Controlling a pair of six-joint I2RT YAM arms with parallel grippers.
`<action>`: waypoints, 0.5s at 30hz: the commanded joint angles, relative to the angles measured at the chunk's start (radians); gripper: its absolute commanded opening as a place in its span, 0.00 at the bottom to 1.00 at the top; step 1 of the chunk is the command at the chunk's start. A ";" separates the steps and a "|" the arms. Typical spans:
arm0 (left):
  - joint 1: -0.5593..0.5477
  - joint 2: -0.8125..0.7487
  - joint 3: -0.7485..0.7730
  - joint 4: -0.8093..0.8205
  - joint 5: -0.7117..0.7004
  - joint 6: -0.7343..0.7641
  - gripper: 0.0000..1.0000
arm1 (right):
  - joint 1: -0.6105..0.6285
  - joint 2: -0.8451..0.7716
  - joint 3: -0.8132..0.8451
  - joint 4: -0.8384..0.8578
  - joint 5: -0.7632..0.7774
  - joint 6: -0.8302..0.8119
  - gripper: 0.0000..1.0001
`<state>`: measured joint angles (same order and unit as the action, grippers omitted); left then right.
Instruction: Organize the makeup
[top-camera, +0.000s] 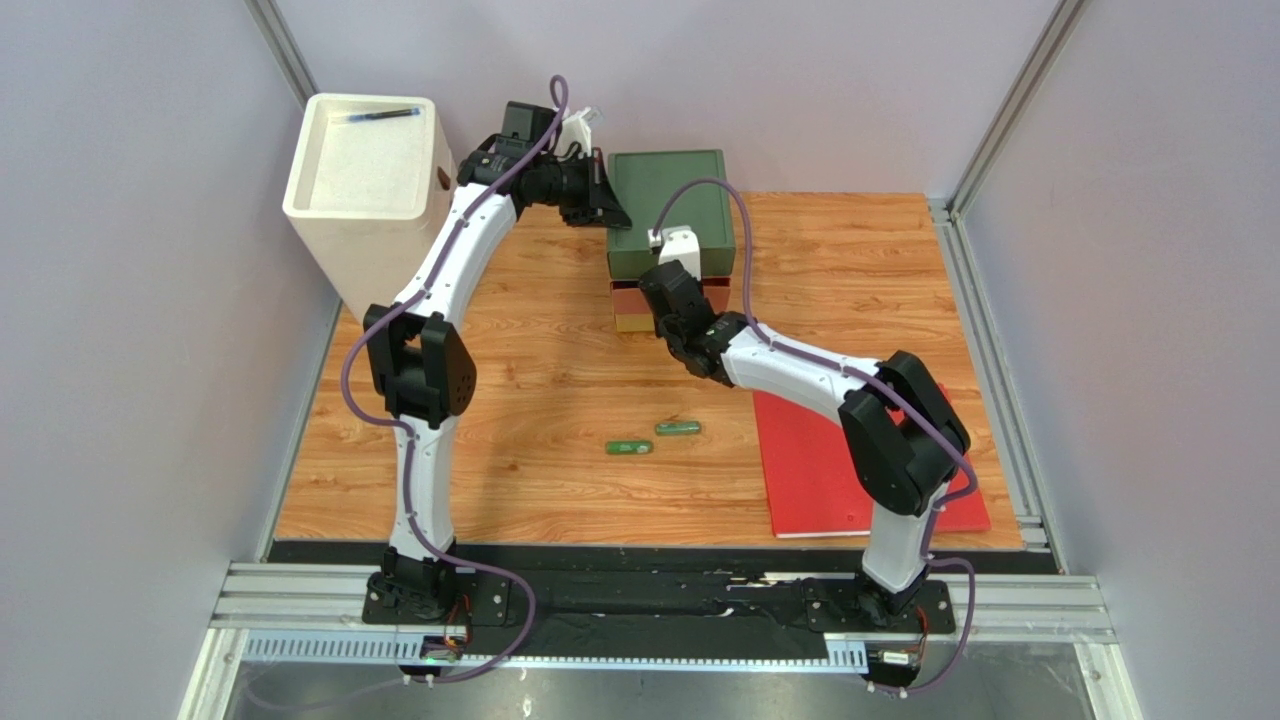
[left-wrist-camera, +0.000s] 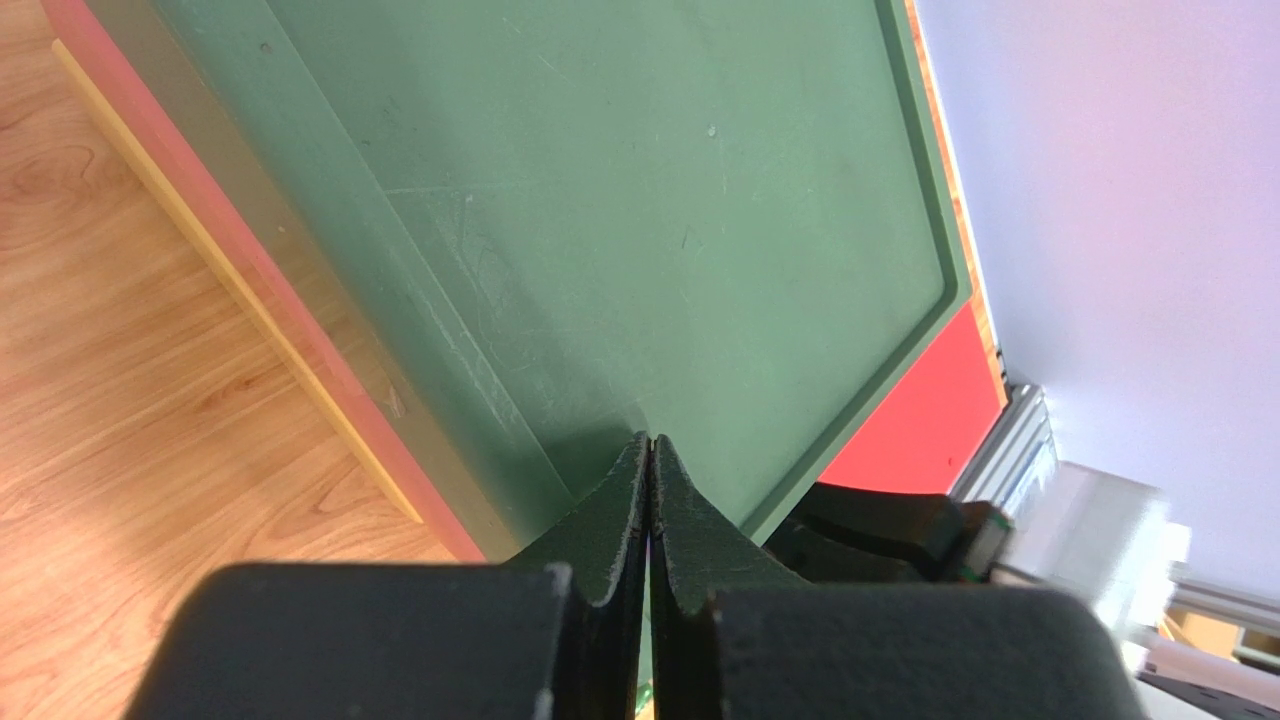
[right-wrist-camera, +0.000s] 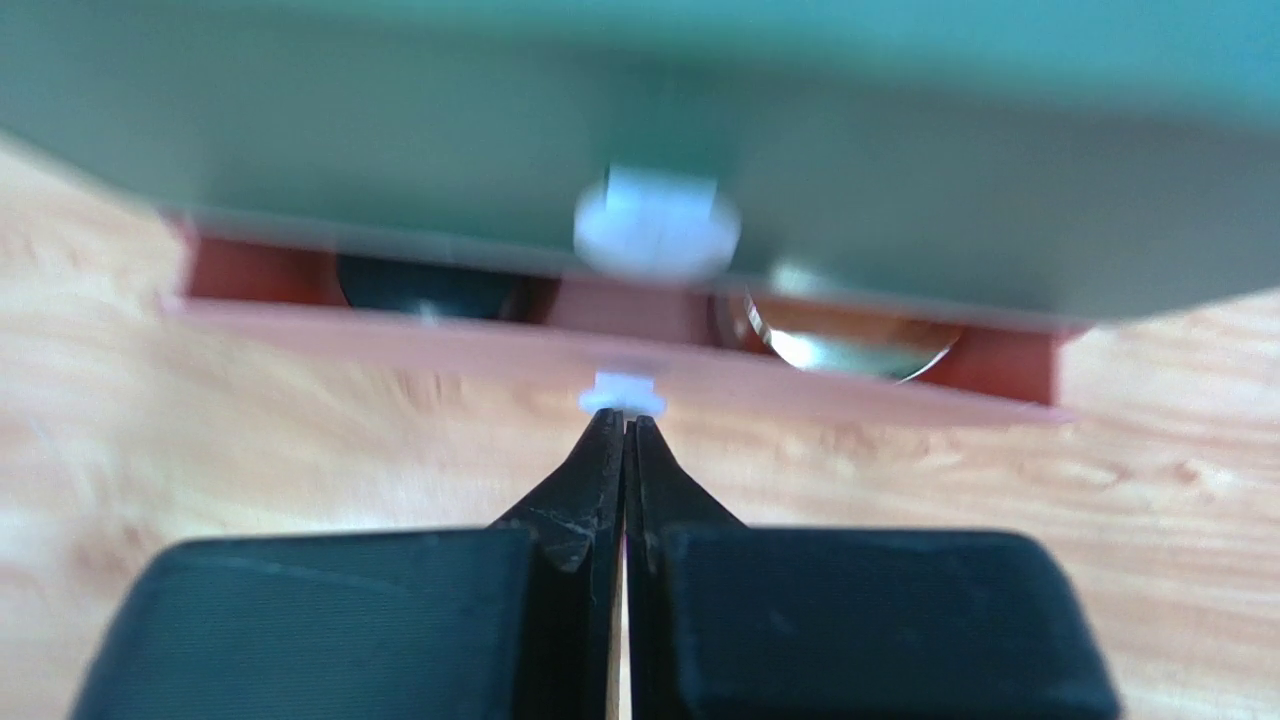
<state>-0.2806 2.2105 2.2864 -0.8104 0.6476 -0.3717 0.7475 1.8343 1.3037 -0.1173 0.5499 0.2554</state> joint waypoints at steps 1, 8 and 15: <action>0.011 0.092 -0.053 -0.227 -0.154 0.062 0.00 | 0.010 0.014 0.065 0.172 0.143 -0.027 0.00; 0.009 0.094 -0.053 -0.228 -0.155 0.063 0.00 | 0.021 0.008 0.069 0.122 0.157 0.013 0.00; 0.011 0.095 -0.053 -0.228 -0.158 0.070 0.00 | 0.026 -0.139 -0.049 0.042 0.101 0.086 0.00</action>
<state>-0.2806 2.2108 2.2864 -0.8104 0.6479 -0.3714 0.7654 1.8191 1.3125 -0.0498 0.6525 0.2626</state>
